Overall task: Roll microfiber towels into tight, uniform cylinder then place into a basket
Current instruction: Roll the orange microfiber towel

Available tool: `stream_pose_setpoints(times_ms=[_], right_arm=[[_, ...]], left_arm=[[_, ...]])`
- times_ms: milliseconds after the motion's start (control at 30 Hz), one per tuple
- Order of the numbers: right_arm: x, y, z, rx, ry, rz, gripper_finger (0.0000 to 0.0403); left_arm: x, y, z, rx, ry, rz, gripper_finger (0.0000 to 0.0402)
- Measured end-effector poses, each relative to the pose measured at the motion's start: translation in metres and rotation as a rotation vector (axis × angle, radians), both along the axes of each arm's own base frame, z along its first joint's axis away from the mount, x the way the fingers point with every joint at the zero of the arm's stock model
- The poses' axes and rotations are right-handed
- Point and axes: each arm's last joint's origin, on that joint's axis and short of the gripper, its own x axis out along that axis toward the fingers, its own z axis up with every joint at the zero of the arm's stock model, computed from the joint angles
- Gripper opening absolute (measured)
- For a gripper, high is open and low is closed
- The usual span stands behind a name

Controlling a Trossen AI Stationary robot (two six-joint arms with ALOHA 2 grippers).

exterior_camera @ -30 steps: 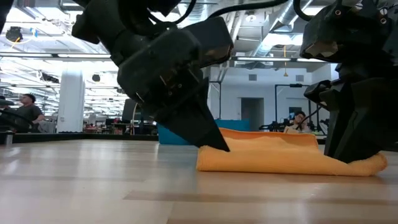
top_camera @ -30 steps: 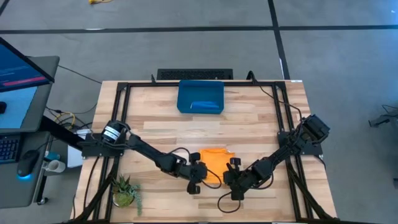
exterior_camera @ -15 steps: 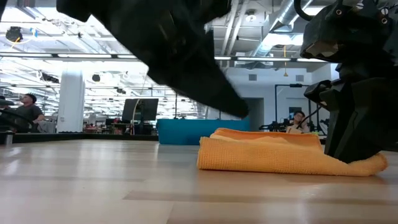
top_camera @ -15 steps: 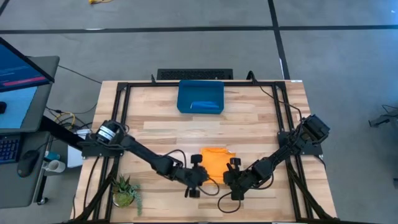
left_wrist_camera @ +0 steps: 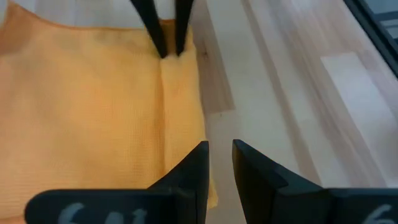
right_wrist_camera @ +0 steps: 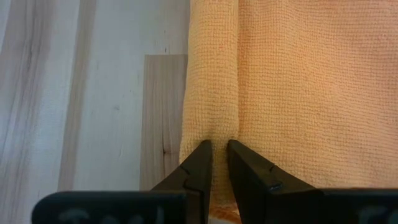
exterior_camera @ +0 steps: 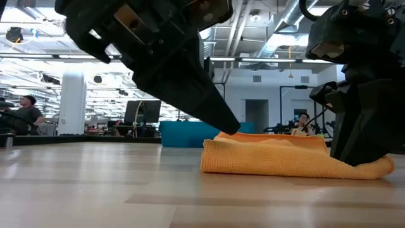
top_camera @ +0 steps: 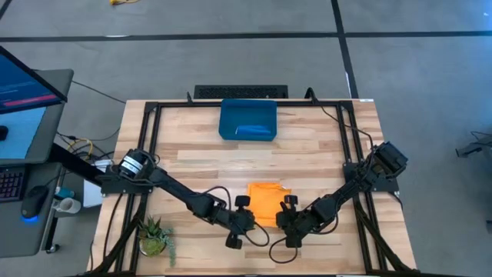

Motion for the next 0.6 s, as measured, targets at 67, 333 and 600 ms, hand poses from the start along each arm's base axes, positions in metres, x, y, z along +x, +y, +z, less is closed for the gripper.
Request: stream_pose_setpoints(times_ms=[67,333,600], right_arm=[[0.0,0.0,0.0,0.0,0.0,0.0,0.0079],[0.0,0.0,0.0,0.001,-0.001,0.0,0.0079],[0.001,0.001,0.0,0.011,-0.007,0.002,0.0079]], left_arm=[[0.0,0.0,0.0,-0.001,0.004,0.001,0.0061],[-0.002,0.004,-0.012,0.03,0.062,0.056,0.0061],[0.006,0.014,-0.027,0.001,0.091,0.097,0.0061]])
